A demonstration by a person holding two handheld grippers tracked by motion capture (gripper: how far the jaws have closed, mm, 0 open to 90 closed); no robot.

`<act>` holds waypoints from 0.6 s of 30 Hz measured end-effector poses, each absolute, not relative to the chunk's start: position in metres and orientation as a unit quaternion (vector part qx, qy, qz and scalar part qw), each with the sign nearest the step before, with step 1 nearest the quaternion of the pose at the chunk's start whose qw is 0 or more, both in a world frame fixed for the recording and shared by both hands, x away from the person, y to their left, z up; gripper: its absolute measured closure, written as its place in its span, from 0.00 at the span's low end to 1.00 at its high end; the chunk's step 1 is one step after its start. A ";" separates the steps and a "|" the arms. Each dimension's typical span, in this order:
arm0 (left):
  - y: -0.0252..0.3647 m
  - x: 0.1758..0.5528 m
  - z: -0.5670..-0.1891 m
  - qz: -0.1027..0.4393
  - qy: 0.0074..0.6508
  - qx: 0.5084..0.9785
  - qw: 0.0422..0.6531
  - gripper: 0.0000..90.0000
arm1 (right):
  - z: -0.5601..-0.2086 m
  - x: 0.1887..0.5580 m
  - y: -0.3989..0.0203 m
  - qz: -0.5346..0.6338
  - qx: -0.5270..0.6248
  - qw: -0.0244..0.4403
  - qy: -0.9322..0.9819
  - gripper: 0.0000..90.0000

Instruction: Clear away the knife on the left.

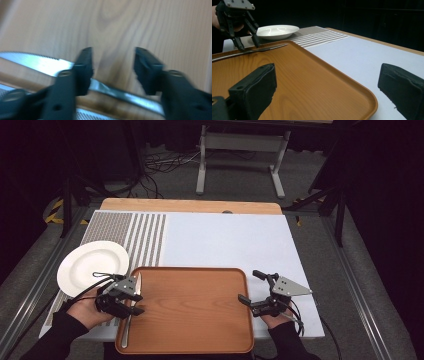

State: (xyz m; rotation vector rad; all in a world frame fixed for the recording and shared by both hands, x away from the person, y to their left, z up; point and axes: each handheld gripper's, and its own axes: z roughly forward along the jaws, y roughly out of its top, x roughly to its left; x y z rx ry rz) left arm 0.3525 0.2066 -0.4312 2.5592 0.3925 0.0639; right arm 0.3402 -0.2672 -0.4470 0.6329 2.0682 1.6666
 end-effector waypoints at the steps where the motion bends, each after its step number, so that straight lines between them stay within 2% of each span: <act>1: 0.207 0.352 -0.430 0.032 0.148 0.948 0.280 0.41 | -0.447 0.340 -0.267 0.598 0.227 0.204 0.741 0.03; 3: 0.207 0.352 -0.427 0.047 0.158 0.942 0.292 0.25 | -0.447 0.340 -0.267 0.598 0.227 0.204 0.741 0.03; 6: 0.211 0.350 -0.423 0.065 0.172 0.931 0.316 0.16 | -0.447 0.340 -0.267 0.598 0.227 0.204 0.741 0.03; 18: 0.230 0.334 -0.418 0.112 0.204 0.866 0.443 0.04 | -0.447 0.340 -0.267 0.598 0.228 0.204 0.740 0.03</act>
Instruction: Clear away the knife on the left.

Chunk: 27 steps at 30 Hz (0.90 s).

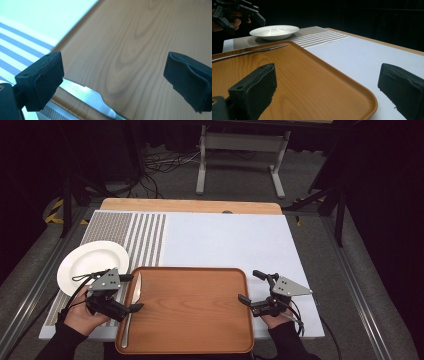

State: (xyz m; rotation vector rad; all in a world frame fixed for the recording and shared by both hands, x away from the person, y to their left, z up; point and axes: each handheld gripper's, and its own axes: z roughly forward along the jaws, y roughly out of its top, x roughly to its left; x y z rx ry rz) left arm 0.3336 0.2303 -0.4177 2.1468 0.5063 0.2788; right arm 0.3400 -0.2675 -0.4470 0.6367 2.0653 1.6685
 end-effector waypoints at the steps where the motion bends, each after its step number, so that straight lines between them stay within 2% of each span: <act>1: 0.232 0.333 -0.418 0.115 0.207 0.860 0.452 0.04 | -0.447 0.340 -0.268 0.598 0.229 0.205 0.741 0.03; 14: 0.272 0.317 -0.444 0.149 0.250 0.757 0.585 0.01 | -0.447 0.340 -0.268 0.598 0.229 0.204 0.740 0.03; 22: 0.275 0.314 -0.458 0.180 0.247 0.752 0.583 0.00 | -0.447 0.339 -0.267 0.599 0.226 0.204 0.741 0.03; 27: 0.275 0.315 -0.463 0.171 0.256 0.748 0.588 0.00 | -0.447 0.339 -0.268 0.599 0.225 0.205 0.741 0.03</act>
